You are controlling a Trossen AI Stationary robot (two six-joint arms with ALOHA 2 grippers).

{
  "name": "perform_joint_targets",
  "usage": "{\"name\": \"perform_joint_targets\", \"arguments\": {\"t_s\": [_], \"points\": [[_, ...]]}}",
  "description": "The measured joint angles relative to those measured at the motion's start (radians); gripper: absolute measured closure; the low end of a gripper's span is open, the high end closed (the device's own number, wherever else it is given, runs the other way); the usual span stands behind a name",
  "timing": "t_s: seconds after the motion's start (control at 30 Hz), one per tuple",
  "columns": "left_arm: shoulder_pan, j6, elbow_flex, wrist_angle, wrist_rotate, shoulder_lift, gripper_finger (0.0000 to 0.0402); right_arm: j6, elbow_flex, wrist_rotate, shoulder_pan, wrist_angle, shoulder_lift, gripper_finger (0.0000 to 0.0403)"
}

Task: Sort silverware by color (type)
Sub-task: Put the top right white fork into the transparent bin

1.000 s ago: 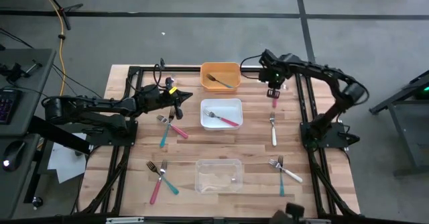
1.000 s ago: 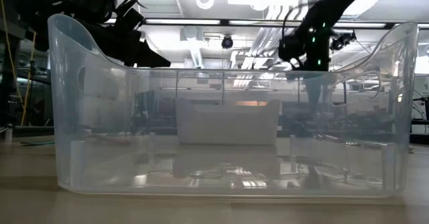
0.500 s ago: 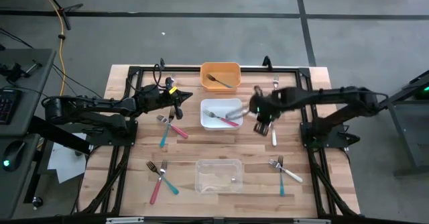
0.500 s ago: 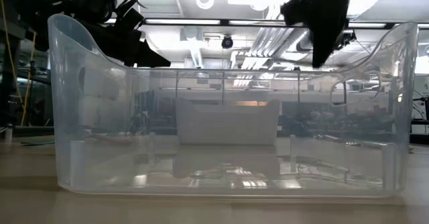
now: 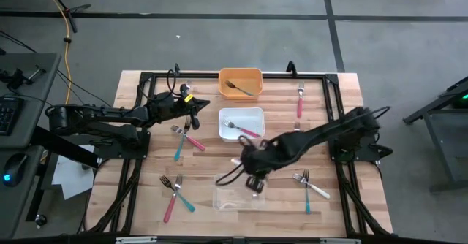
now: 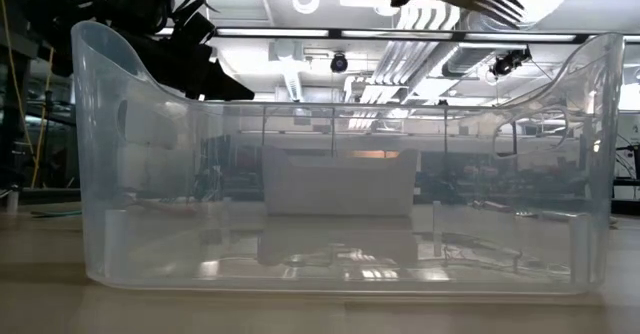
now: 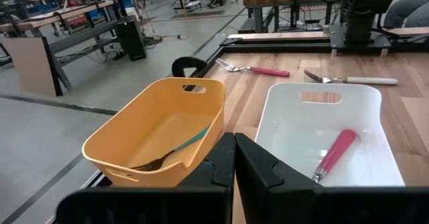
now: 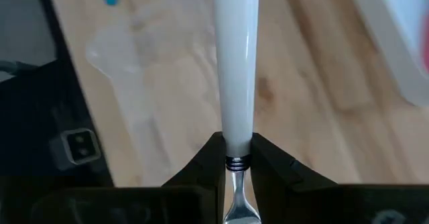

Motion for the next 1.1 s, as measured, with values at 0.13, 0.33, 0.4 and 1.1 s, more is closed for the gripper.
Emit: {"name": "perform_joint_targets", "arguments": {"t_s": [0.13,0.33,0.4,1.1], "points": [[0.0,-0.008,0.0,0.0,0.0,0.0,0.0401,0.039,0.141,-0.004,0.01,-0.059,0.115,0.0359],[0.0,-0.014,0.0,-0.001,0.0,0.0,0.0401,0.074,0.244,-0.025,0.012,-0.066,0.227,0.0359],[0.0,-0.014,0.0,-0.001,0.0,0.0,0.0401,0.074,0.246,-0.042,0.01,-0.065,0.257,0.0359],[0.0,-0.01,0.0,-0.005,-0.003,0.0,0.0401,0.015,0.246,-0.095,0.012,-0.001,0.417,0.0359]]}}
